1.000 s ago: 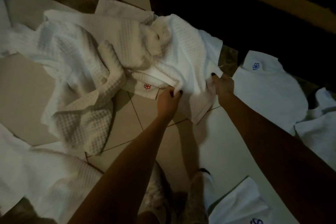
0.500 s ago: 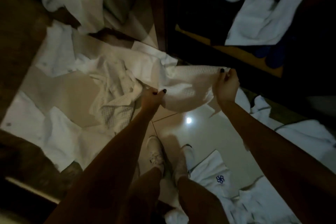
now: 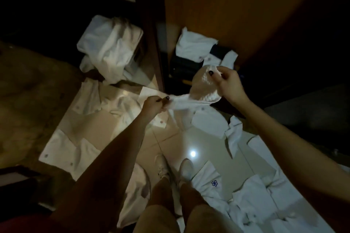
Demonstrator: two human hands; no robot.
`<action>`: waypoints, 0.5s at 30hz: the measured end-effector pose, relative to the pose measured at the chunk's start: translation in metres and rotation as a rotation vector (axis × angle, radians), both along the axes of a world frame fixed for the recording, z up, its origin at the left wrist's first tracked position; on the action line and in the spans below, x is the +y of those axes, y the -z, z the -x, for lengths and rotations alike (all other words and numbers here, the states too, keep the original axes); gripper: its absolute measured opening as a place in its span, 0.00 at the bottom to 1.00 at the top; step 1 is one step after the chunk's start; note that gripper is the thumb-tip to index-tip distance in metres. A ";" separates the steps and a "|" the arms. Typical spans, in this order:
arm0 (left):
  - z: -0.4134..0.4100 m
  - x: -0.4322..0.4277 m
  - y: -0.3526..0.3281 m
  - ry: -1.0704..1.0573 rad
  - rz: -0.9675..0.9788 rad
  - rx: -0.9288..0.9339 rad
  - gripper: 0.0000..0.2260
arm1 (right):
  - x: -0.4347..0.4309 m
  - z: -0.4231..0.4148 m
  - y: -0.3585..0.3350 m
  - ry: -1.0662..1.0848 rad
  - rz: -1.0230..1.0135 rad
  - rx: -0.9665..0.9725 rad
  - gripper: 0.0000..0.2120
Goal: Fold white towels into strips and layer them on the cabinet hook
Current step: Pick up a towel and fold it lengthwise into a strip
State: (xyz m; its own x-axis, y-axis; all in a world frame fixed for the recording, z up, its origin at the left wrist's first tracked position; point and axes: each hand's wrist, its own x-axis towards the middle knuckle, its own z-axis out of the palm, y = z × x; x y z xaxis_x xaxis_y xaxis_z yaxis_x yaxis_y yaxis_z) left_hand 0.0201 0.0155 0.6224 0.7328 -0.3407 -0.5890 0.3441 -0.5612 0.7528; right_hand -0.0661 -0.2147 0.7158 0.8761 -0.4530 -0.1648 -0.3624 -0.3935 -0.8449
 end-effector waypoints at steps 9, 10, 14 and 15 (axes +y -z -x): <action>-0.035 -0.099 -0.206 0.094 0.473 -0.185 0.06 | -0.058 0.021 -0.172 -0.254 0.065 0.020 0.10; -0.036 -0.110 -0.227 0.191 0.516 -0.218 0.09 | -0.064 0.025 -0.187 -0.274 0.085 0.036 0.11; -0.022 -0.150 -0.291 0.644 0.468 -0.278 0.12 | -0.088 0.045 -0.239 -0.259 0.167 -0.007 0.08; -0.016 -0.159 -0.300 0.729 0.428 -0.314 0.12 | -0.093 0.050 -0.250 -0.251 0.175 -0.037 0.08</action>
State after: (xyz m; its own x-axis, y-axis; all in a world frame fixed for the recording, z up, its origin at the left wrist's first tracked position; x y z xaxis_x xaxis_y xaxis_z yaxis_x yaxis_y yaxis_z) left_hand 0.0364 -0.1434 0.9223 0.3550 -0.9279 -0.1141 -0.2435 -0.2096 0.9470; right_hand -0.1163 -0.3081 0.9654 0.9682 -0.2405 -0.0693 -0.2058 -0.6075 -0.7672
